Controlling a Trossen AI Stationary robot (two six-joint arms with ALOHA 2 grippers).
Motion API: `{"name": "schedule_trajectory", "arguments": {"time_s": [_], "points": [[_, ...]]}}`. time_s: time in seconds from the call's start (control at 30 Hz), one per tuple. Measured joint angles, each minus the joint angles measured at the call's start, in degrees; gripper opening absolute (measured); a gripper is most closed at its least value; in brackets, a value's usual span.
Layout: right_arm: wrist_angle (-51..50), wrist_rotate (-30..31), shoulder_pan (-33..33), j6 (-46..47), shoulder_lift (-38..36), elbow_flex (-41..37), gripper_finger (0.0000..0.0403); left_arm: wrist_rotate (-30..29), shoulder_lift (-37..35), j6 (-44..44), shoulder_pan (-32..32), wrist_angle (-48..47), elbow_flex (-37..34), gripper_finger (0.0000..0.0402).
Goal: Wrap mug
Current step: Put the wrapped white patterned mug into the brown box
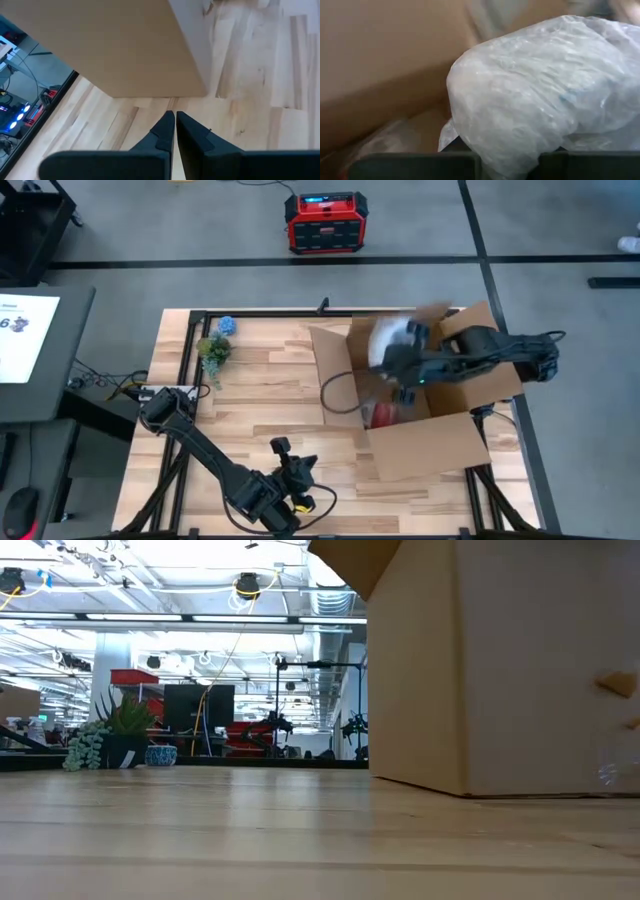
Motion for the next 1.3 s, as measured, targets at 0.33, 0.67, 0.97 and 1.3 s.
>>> {"name": "schedule_trajectory", "arguments": {"time_s": [0.33,0.67,0.97,1.3], "points": [[-5.73,-2.07,-10.96,0.99,0.15,-1.74,0.002,0.28,0.0,-0.03,-0.07,1.21,0.02,0.0],[-5.5,-15.44,-8.66,-0.39,0.2,0.43,0.002,1.27,0.0,0.15,-0.18,2.15,-0.01,0.0],[-5.61,-31.83,-12.08,1.58,0.23,-9.01,0.002,1.36,0.0,0.07,-0.4,2.22,-0.01,0.0],[-5.3,-27.41,-23.78,-5.16,-0.1,-27.3,0.002,1.51,0.0,-0.07,-0.86,2.76,-0.01,0.0]]}}
